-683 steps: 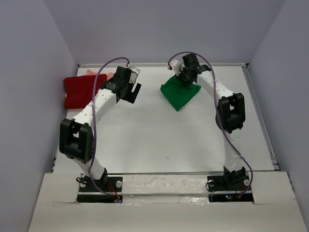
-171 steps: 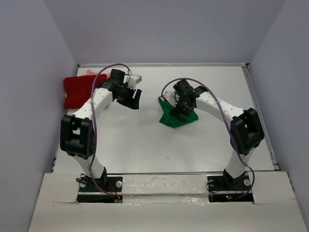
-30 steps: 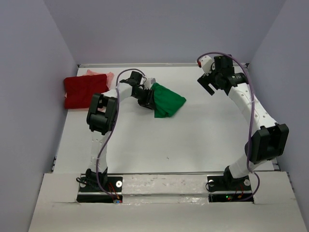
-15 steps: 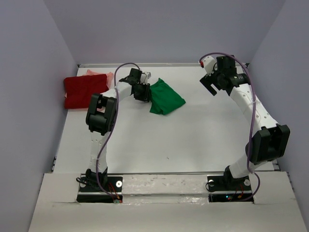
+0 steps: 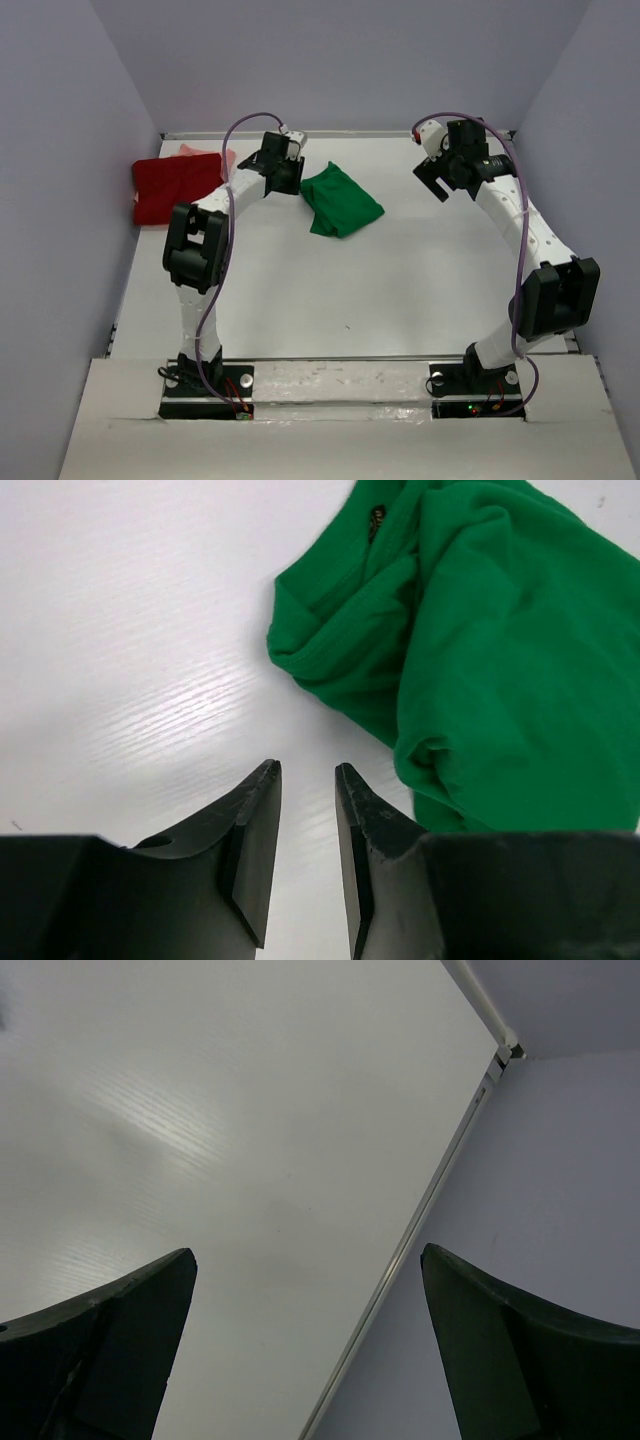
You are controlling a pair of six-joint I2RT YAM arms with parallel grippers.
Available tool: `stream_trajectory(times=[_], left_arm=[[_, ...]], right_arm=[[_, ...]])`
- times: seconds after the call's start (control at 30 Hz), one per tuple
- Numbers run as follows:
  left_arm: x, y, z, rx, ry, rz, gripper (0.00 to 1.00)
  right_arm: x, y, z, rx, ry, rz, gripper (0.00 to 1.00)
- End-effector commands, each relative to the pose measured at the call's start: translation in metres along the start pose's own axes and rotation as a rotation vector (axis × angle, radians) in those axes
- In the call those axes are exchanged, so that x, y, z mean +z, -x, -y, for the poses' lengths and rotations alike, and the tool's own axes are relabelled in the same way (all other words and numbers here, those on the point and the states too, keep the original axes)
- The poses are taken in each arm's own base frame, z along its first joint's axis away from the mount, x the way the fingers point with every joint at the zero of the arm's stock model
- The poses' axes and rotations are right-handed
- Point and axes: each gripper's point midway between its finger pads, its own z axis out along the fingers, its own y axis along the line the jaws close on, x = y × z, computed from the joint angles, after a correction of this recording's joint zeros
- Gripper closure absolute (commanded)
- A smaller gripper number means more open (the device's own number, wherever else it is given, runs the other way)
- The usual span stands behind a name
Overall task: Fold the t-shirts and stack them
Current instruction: Fold the long partially folded tshirt into a neat square
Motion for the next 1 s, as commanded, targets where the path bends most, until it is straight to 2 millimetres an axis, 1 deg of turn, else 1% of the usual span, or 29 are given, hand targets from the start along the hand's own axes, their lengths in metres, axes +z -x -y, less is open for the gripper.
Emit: stream_trajectory(times=[0.0, 0.07, 0.1, 0.13, 0.17, 0.2, 0.27, 0.3, 0.37, 0.4, 0.43, 0.5, 0.53, 0.57, 0.63, 0.67, 0.7, 0.73, 0.8, 0.83, 0.87, 0.9, 0.93, 0.97], left_arm=[[-0.033, 0.029, 0.031, -0.014, -0.135, 0.058, 0.62], [-0.051, 0.037, 0.052, -0.005, -0.241, 0.087, 0.62], [-0.055, 0.039, 0.057, -0.001, -0.248, 0.094, 0.62], [-0.064, 0.040, 0.074, 0.024, -0.323, 0.097, 0.62], [-0.068, 0.040, 0.084, 0.041, -0.353, 0.096, 0.62], [-0.073, 0.035, 0.104, 0.069, -0.399, 0.088, 0.62], [-0.076, 0.029, 0.124, 0.139, -0.431, 0.081, 0.62], [-0.076, 0.021, 0.140, 0.173, -0.435, 0.068, 0.62], [-0.075, 0.010, 0.153, 0.212, -0.436, 0.053, 0.62], [-0.072, 0.002, 0.162, 0.236, -0.420, 0.038, 0.62], [-0.068, -0.006, 0.164, 0.238, -0.418, 0.014, 0.62], [-0.062, -0.016, 0.165, 0.216, -0.414, -0.030, 0.63], [-0.057, -0.031, 0.162, 0.198, -0.418, -0.094, 0.65], [-0.056, -0.041, 0.159, 0.188, -0.420, -0.123, 0.66], [-0.056, -0.048, 0.153, 0.169, -0.402, -0.136, 0.66], [-0.057, -0.052, 0.146, 0.163, -0.387, -0.141, 0.66], [-0.057, -0.052, 0.142, 0.153, -0.372, -0.141, 0.66], [-0.057, -0.052, 0.131, 0.135, -0.360, -0.147, 0.66], [-0.058, -0.055, 0.121, 0.076, -0.353, -0.165, 0.65], [-0.058, -0.052, 0.118, 0.057, -0.358, -0.159, 0.63], [-0.058, -0.052, 0.112, 0.042, -0.349, -0.163, 0.63], [-0.057, -0.048, 0.103, 0.020, -0.344, -0.158, 0.62], [-0.058, -0.047, 0.101, 0.004, -0.357, -0.164, 0.62], [-0.058, -0.042, 0.093, -0.029, -0.350, -0.157, 0.62]], right_arm=[[-0.010, 0.011, 0.010, 0.028, -0.024, 0.063, 0.00], [-0.008, 0.009, 0.007, 0.029, -0.017, 0.057, 0.00], [-0.007, 0.009, 0.006, 0.030, -0.014, 0.058, 0.00], [-0.005, 0.008, 0.004, 0.029, -0.007, 0.054, 0.00], [-0.004, 0.007, 0.003, 0.029, -0.005, 0.051, 0.00], [-0.004, 0.008, 0.002, 0.034, 0.000, 0.055, 0.00], [-0.002, 0.007, 0.001, 0.035, 0.002, 0.051, 0.00], [-0.003, 0.008, 0.001, 0.038, 0.002, 0.053, 0.00], [-0.001, 0.007, 0.000, 0.034, 0.007, 0.049, 0.00], [-0.001, 0.007, 0.000, 0.034, 0.004, 0.047, 0.00], [-0.001, 0.006, 0.000, 0.034, 0.004, 0.047, 0.00], [-0.001, 0.006, 0.000, 0.032, 0.005, 0.046, 0.00], [0.000, 0.005, -0.001, 0.030, 0.007, 0.043, 0.00], [0.001, 0.004, -0.002, 0.030, 0.011, 0.041, 0.00], [0.001, 0.004, -0.003, 0.029, 0.014, 0.039, 0.00], [0.002, 0.003, -0.005, 0.030, 0.019, 0.040, 0.00], [0.003, 0.003, -0.006, 0.032, 0.023, 0.040, 0.00], [0.003, 0.003, -0.007, 0.034, 0.027, 0.040, 0.00], [0.004, 0.004, -0.009, 0.038, 0.034, 0.043, 0.00], [0.004, 0.004, -0.009, 0.040, 0.037, 0.045, 0.00], [0.004, 0.005, -0.008, 0.039, 0.034, 0.046, 0.00], [0.004, 0.005, -0.008, 0.042, 0.035, 0.047, 0.00], [0.004, 0.004, -0.009, 0.041, 0.038, 0.044, 0.00], [0.004, 0.004, -0.009, 0.041, 0.037, 0.043, 0.00]])
